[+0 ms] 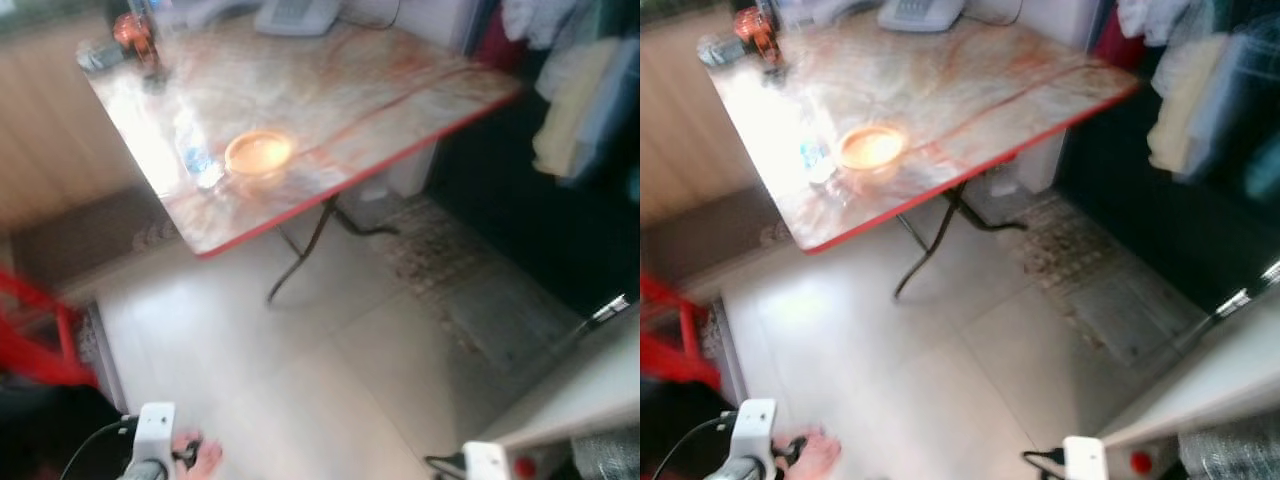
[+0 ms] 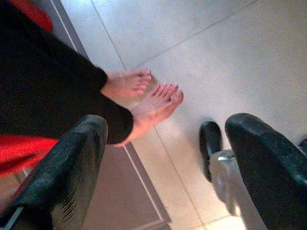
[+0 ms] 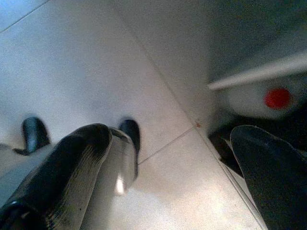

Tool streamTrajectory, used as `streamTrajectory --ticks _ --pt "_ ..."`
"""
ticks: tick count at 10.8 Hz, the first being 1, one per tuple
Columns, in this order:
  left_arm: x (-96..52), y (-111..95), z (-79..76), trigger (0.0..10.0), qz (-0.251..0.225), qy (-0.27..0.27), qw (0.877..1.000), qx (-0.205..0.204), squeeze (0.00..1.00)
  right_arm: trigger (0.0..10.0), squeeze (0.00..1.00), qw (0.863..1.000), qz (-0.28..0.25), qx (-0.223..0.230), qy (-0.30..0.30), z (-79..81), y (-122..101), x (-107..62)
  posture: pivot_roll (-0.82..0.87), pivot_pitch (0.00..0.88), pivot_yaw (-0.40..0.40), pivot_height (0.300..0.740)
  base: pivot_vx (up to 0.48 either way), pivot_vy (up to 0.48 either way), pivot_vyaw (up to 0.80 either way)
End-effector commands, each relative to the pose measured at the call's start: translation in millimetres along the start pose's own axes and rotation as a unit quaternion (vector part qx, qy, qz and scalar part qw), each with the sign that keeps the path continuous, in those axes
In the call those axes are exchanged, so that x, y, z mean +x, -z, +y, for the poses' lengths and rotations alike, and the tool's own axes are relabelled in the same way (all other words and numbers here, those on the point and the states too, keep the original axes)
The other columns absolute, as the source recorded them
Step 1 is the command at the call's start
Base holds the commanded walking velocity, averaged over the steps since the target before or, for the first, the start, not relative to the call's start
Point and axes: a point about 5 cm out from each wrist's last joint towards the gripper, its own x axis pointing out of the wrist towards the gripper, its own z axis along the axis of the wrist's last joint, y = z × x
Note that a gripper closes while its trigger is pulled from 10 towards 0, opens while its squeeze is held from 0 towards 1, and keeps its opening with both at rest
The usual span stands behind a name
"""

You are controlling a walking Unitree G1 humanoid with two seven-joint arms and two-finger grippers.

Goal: Restocking fridge

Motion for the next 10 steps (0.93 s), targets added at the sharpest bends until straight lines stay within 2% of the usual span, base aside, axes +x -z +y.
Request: streamTrajectory --ticks 1,3,10 --pt "-2.6 11.3 6.6 10.0 0.021 -0.008 1.0 0.0 0.0 10.0 0.0 1.0 0.007 0.002 -0.006 5.0 4.5 -0.7 -0.2 0.184 0.02 0.74 0.24 0.0 0.54" --pt "-2.6 11.4 6.7 10.0 0.022 -0.008 1.0 0.0 0.0 10.0 0.0 1.0 0.005 0.002 -0.008 6.7 4.5 -0.7 -0.2 0.185 0.021 0.74 0.24 0.0 0.61" --pt "-2.7 11.2 7.5 10.0 0.019 -0.009 1.0 0.0 0.0 10.0 0.0 1.0 0.006 0.019 -0.006 8.3 3.8 -0.2 -0.2 0.188 0.027 0.74 0.24 0.0 0.0"
